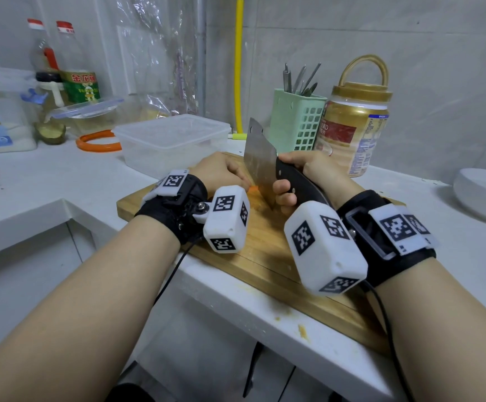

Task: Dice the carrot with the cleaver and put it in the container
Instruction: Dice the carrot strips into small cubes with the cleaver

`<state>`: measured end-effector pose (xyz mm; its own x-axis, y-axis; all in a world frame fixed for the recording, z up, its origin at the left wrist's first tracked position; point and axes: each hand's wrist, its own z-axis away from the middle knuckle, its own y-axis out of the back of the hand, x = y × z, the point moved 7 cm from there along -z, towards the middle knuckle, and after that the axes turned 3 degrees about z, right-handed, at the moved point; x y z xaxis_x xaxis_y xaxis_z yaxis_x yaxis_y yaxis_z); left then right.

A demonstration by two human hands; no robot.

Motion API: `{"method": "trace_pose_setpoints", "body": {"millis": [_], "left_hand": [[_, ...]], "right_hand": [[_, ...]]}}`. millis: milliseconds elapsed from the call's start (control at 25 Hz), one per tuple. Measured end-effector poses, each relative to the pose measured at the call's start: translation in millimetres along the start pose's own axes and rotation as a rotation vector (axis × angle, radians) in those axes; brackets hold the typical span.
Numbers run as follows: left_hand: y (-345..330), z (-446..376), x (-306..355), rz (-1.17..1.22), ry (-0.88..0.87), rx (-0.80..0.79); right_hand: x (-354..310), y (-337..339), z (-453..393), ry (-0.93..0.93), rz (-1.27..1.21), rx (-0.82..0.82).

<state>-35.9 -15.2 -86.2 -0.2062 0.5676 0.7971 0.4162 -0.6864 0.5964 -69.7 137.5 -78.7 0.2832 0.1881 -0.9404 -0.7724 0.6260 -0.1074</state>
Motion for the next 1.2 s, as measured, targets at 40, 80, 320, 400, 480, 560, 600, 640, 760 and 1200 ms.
{"method": "trace_pose_setpoints", "body": {"millis": [40, 80, 320, 400, 480, 560, 600, 640, 760, 1200], "left_hand": [[0.2, 0.7, 0.7, 0.007, 0.001, 0.0], [0.5, 1.2, 1.3, 0.01, -0.001, 0.001], [0.8, 4.0, 5.6, 0.021, -0.034, 0.008], [0.7, 3.6, 6.1, 0.018, -0.041, 0.002], [1.7, 2.4, 5.1, 0.009, -0.042, 0.009], [2.4, 0.6, 3.0, 0.009, -0.039, 0.019], [2.3, 0.4, 2.6, 0.009, -0.041, 0.022], [2.5, -0.3, 1.4, 0.008, -0.038, 0.031], [6.6, -2.7, -3.9, 0.017, -0.004, 0.095], [5.1, -4.0, -5.5, 0.0, -0.003, 0.061]], "right_hand": [[-1.3, -0.9, 0.3, -0.001, -0.011, -0.004], [-3.3, -2.2, 0.7, 0.007, -0.021, -0.003], [-4.6, -5.5, -3.5, 0.012, 0.002, -0.018], [-0.1, -1.4, -4.3, 0.012, -0.009, -0.03], [2.2, 2.5, -4.5, 0.035, -0.052, -0.036], [3.5, 4.4, -4.8, 0.053, -0.081, -0.036], [3.5, 5.1, -4.6, 0.06, -0.089, -0.036], [3.6, 5.8, -4.6, 0.067, -0.096, -0.035], [2.3, 7.9, -2.6, 0.093, -0.121, -0.028], [1.9, -1.0, 3.2, 0.091, -0.096, -0.054]]}}
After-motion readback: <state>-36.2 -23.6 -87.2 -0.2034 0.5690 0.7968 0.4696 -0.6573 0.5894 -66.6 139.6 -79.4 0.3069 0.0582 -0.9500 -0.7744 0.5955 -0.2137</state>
